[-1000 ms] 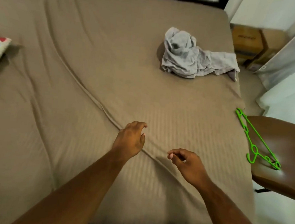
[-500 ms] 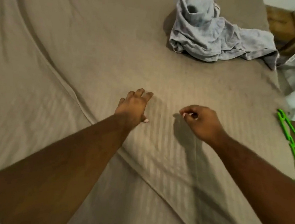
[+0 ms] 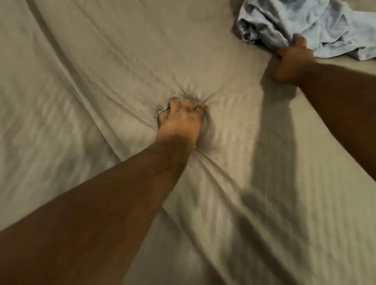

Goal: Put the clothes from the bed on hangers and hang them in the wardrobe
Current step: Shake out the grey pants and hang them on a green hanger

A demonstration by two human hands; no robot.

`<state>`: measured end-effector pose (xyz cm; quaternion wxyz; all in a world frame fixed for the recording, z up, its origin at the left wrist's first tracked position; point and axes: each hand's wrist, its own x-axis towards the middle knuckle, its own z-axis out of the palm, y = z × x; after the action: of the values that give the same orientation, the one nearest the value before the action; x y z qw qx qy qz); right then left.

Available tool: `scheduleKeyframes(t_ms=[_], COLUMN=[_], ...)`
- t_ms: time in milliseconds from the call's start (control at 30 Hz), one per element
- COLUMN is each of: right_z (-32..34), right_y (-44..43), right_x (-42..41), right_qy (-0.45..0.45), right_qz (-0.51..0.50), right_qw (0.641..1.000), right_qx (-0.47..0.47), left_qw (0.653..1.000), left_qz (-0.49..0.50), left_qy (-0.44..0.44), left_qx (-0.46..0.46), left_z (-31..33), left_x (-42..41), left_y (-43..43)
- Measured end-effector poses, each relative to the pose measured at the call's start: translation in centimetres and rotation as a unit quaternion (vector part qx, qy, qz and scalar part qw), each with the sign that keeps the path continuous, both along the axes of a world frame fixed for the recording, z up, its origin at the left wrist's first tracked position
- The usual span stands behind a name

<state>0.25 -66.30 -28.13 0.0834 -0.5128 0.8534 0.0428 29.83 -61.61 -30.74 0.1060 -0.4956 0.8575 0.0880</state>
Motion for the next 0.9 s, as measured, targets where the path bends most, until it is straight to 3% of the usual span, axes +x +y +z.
scheduleKeyframes(t_ms=[133, 233, 333, 467, 600, 800, 900], right_z=[-0.3, 1.0, 2.6, 4.3, 4.0, 6.4, 8.8], right_y=[-0.1, 0.4, 3.1, 12.2, 23.0, 34.6, 36.9], right_x=[-0.6, 0.6, 4.2, 11.9, 19.3, 27.3, 27.6], right_qy=[-0.026, -0.070, -0.134, -0.290, -0.405, -0.499, -0.528], right_qz=[-0.036, -0.057, -0.065, -0.090, -0.190, -0.172, -0.149], right_qw=[0.993, 0.966, 0.924, 0.844, 0.822, 0.828, 0.822], right_qx=[-0.114, -0.243, -0.353, -0.443, -0.353, -0.186, -0.155], left_qw=[0.999, 0.999, 1.000, 1.000, 1.000, 0.997, 0.995], left_qz=[0.011, 0.015, 0.016, 0.015, -0.012, -0.032, 0.048], left_qy=[0.027, 0.028, 0.006, -0.006, -0.004, -0.041, 0.064], left_qx=[-0.035, -0.032, -0.024, -0.014, -0.005, 0.053, 0.053], left_z=[-0.9, -0.9, -0.6, -0.4, -0.4, 1.6, 5.2], left_x=[0.1, 0.2, 0.0, 0.3, 1.0, 3.3, 3.3], left_y=[0.5, 0.5, 0.4, -0.2, -0.4, 1.1, 6.8])
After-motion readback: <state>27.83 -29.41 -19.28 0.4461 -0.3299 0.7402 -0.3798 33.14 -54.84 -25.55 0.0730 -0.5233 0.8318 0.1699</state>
